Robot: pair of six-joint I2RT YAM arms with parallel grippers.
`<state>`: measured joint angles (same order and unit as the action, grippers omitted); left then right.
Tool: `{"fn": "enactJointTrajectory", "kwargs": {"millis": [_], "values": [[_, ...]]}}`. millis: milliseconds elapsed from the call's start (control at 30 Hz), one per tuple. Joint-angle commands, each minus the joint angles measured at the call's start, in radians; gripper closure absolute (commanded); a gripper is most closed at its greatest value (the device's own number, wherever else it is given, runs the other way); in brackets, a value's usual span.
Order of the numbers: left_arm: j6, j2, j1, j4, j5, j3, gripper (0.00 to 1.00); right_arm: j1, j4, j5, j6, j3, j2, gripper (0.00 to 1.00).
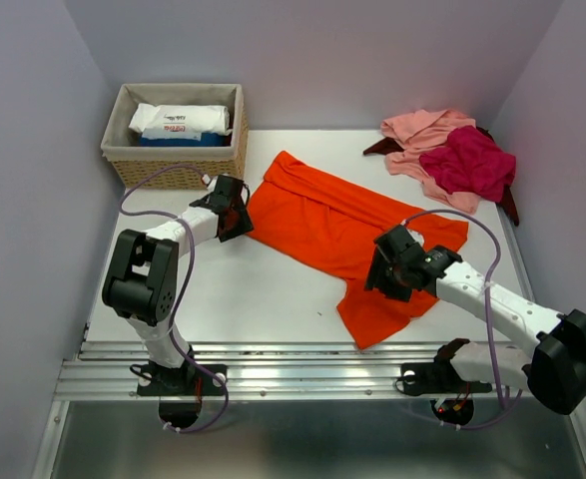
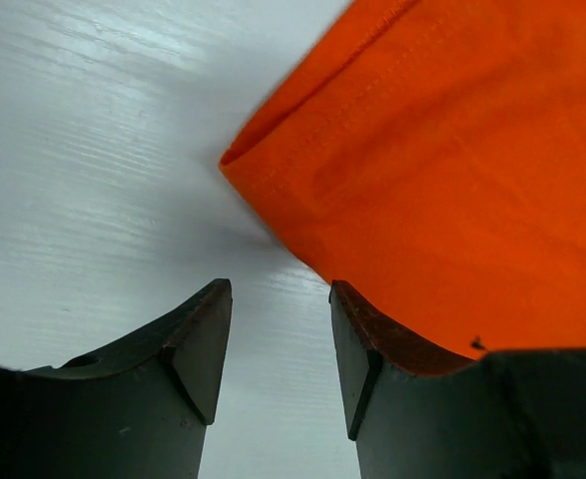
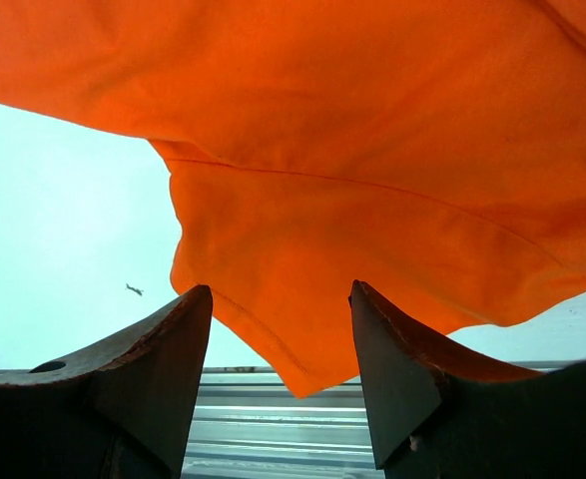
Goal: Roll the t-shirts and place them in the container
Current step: Fold the T-shirt at the center of the board.
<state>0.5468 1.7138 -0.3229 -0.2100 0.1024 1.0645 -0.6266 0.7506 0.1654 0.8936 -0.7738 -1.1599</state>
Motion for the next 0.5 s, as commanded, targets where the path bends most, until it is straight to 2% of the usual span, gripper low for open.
{"fn": "enactJointTrajectory", "kwargs": {"millis": [0,133,267,333,367,467], "values": [[0.074,-0.003,0.018,0.101,0.089,-0.038,0.45,-0.018,0.007,0.042,0.025,-0.024,0.019,0.36],[0.094,0.013,0.022,0.138,0.088,-0.049,0.45,-0.039,0.021,0.022,-0.022,-0.015,0.029,0.36],[0.102,0.041,0.03,0.178,0.08,-0.055,0.46,-0.111,0.046,0.011,-0.048,-0.005,0.026,0.37],[0.099,0.067,0.035,0.192,0.072,-0.049,0.51,-0.182,0.056,0.011,-0.05,0.004,0.011,0.37],[0.099,0.082,0.038,0.198,0.068,-0.044,0.55,-0.212,0.062,0.014,-0.047,0.004,0.0,0.37],[0.094,0.099,0.036,0.195,0.053,-0.025,0.92,-0.362,0.104,0.066,-0.01,-0.022,-0.067,0.37]]}}
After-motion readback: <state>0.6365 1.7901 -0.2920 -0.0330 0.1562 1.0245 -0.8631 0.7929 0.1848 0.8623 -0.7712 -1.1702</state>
